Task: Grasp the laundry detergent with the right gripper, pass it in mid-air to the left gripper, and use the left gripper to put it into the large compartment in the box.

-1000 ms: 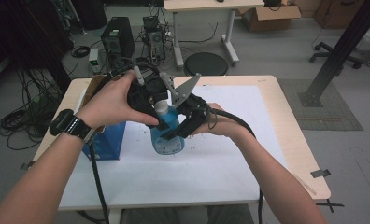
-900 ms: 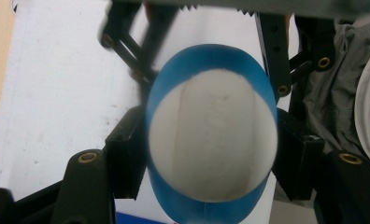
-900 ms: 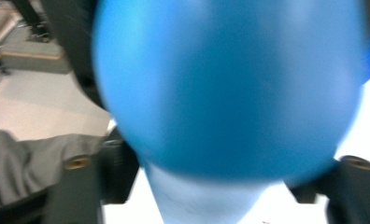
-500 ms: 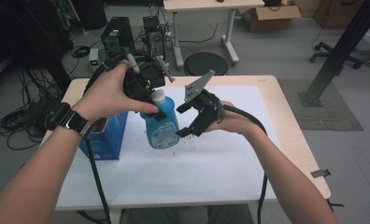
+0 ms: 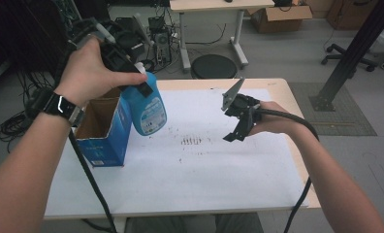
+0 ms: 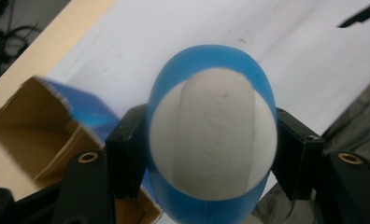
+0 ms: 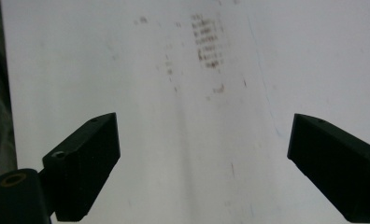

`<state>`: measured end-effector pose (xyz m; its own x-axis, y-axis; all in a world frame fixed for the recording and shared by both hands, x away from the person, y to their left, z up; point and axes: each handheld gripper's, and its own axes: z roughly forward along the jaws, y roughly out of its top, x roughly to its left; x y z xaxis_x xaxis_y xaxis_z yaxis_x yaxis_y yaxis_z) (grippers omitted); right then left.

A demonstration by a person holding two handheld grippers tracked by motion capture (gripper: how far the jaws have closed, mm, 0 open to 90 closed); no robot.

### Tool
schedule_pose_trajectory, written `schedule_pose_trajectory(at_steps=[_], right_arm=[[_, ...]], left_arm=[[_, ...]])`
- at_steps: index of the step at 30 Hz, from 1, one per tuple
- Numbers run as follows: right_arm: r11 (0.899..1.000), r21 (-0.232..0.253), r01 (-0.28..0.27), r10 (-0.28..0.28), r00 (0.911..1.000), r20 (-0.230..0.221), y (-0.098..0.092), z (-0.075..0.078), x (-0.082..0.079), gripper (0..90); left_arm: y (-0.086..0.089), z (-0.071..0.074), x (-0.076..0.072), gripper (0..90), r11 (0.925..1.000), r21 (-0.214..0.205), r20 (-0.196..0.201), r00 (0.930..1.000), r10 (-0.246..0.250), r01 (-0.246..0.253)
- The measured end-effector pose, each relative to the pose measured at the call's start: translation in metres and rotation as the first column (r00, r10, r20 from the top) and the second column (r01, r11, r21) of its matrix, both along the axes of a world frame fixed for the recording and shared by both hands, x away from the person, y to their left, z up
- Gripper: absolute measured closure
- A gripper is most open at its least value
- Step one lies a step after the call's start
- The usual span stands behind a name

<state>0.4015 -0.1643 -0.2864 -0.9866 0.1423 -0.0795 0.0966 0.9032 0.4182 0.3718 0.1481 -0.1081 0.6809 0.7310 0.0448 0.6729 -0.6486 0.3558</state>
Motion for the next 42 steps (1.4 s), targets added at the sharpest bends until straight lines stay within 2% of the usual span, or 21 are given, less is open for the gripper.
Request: schedule_pose_trajectory(at_steps=[1,5,8,9,11,12,14,16,17,19,20,21,22,23,26,31,32,33,34,35,42], right_arm=[[0.999,-0.039,0.019,-0.019,0.9998,0.011,-0.010,0.000,0.001,9.1],[0.993,-0.106,0.059,-0.057,0.9980,0.027,-0.031,-0.001,0.004,9.2],[0.986,-0.145,0.083,-0.079,0.9963,0.033,-0.045,-0.002,0.005,9.5],[0.986,-0.145,0.083,-0.079,0.9963,0.033,-0.045,-0.002,0.005,9.5],[0.978,-0.182,0.103,-0.095,0.9941,0.052,-0.057,-0.004,0.006,9.8],[0.975,-0.192,0.113,-0.105,0.9932,0.051,-0.061,-0.005,0.007,9.9],[0.972,-0.202,0.121,-0.114,0.9923,0.050,-0.070,-0.005,0.008,9.8],[0.969,-0.207,0.133,-0.125,0.9909,0.049,-0.076,-0.005,0.008,9.9],[0.968,-0.206,0.140,-0.131,0.9898,0.056,-0.080,-0.005,0.008,10.0],[0.965,-0.211,0.155,-0.146,0.9875,0.059,-0.087,-0.005,0.009,10.0],[0.963,-0.214,0.163,-0.155,0.9863,0.057,-0.090,-0.005,0.010,10.0],[0.963,-0.214,0.163,-0.155,0.9863,0.057,-0.090,-0.005,0.010,10.0],[0.958,-0.221,0.182,-0.173,0.9832,0.058,-0.098,-0.006,0.010,10.0],[0.958,-0.221,0.182,-0.173,0.9832,0.058,-0.098,-0.006,0.010,10.0],[0.956,-0.219,0.195,-0.188,0.9807,0.054,-0.105,-0.007,0.011,10.0],[0.952,-0.222,0.210,-0.203,0.9777,0.054,-0.113,-0.009,0.011,10.0],[0.951,-0.224,0.211,-0.204,0.9775,0.053,-0.115,-0.010,0.011,10.1],[0.951,-0.224,0.211,-0.204,0.9775,0.053,-0.115,-0.010,0.011,10.1],[0.951,-0.224,0.212,-0.205,0.9773,0.054,-0.115,-0.010,0.011,10.1],[0.951,-0.224,0.212,-0.206,0.9772,0.054,-0.116,-0.010,0.011,10.1],[0.949,-0.233,0.212,-0.206,0.9773,0.049,-0.117,-0.015,0.011,10.1]], left_arm=[[0.010,0.007,0.002,38.1,0.9970,-0.018,0.007,0.9971,0.076,-0.076],[0.024,0.015,0.005,38.0,0.9868,-0.029,0.021,0.9869,0.160,-0.160],[0.041,0.023,0.007,38.1,0.9671,-0.028,0.030,0.9669,0.254,-0.253],[0.041,0.023,0.007,38.1,0.9671,-0.028,0.030,0.9669,0.254,-0.253],[0.049,0.025,0.009,38.1,0.9556,-0.034,0.030,0.9554,0.294,-0.293],[0.056,0.026,0.010,38.0,0.9430,-0.046,0.029,0.9431,0.331,-0.330],[0.061,0.027,0.010,38.1,0.9380,-0.051,0.029,0.9383,0.345,-0.343],[0.070,0.028,0.011,38.1,0.9221,-0.066,0.030,0.9230,0.384,-0.381],[0.070,0.028,0.011,38.1,0.9221,-0.066,0.030,0.9230,0.384,-0.381],[0.076,0.028,0.012,38.1,0.9103,-0.069,0.030,0.9113,0.411,-0.408],[0.081,0.028,0.013,38.0,0.8998,-0.067,0.033,0.9004,0.434,-0.431],[0.081,0.028,0.013,38.1,0.8998,-0.067,0.033,0.9004,0.434,-0.431],[0.085,0.026,0.014,38.1,0.8867,-0.056,0.038,0.8866,0.461,-0.459],[0.085,0.026,0.014,38.1,0.8867,-0.056,0.038,0.8866,0.461,-0.459],[0.092,0.023,0.016,38.1,0.8673,-0.045,0.039,0.8666,0.497,-0.496],[0.103,0.015,0.018,38.1,0.8427,-0.045,0.031,0.8424,0.538,-0.537],[0.107,0.010,0.019,38.1,0.8307,-0.043,0.028,0.8304,0.556,-0.555],[0.107,0.010,0.019,38.1,0.8307,-0.043,0.028,0.8304,0.556,-0.555],[0.109,0.007,0.020,38.1,0.8234,-0.042,0.028,0.8231,0.567,-0.566],[0.111,0.005,0.020,38.1,0.8226,-0.035,0.026,0.8223,0.568,-0.568],[0.122,-0.019,0.022,38.1,0.7920,-0.025,0.017,0.7919,0.610,-0.610]])
